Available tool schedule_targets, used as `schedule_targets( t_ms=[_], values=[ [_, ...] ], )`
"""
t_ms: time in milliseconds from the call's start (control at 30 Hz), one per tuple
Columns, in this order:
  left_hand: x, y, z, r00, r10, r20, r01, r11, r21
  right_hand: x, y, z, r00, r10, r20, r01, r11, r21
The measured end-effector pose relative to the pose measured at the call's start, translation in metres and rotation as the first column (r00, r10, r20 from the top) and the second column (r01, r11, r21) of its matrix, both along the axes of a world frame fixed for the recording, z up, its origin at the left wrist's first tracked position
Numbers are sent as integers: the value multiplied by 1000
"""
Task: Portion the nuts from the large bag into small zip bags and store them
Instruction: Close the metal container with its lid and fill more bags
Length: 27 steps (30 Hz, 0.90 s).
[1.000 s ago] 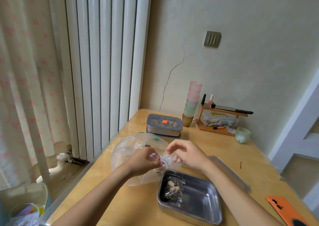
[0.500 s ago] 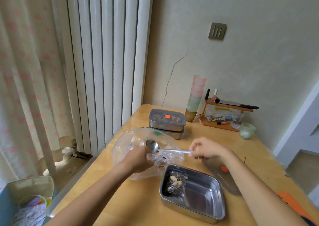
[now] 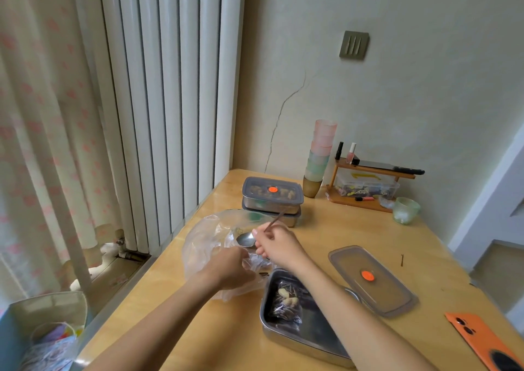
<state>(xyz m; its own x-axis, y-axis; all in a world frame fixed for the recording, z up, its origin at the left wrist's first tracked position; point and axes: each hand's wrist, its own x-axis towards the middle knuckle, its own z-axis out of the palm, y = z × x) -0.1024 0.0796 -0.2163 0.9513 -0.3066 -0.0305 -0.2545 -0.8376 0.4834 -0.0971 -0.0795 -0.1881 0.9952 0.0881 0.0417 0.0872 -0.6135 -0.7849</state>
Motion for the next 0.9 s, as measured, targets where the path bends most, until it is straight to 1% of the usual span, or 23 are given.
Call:
schedule_targets(
  t_ms=[100,200,267,367,533,633,733,800,900],
  values=[
    [3,9,2,998,68,12,-68,997,-33,3,3,-8,999,1,33,5,980,-198],
    [11,21,4,982,184,53,-177,978,-109,4,-2,-3,993,27,119,14,945,-328],
    [16,26,6,974,217,70,-209,973,-99,5,-7,1,988,76,135,-11,905,-426],
    [20,26,9,980,188,70,-191,981,31,7,-14,4,981,130,147,-28,835,-550],
    [24,29,18,986,150,71,-164,950,267,7,-28,13,969,175,176,-28,782,-623],
    [26,36,26,988,126,90,-153,881,448,8,-35,20,959,181,219,24,715,-699],
    [27,39,45,981,140,137,-193,805,561,11,-39,36,946,164,281,99,677,-729],
    [25,37,67,961,162,225,-269,747,608,14,-40,47,922,160,353,165,662,-731],
    [22,30,100,916,163,366,-375,669,641,17,-41,62,882,105,460,285,659,-696]
  ],
)
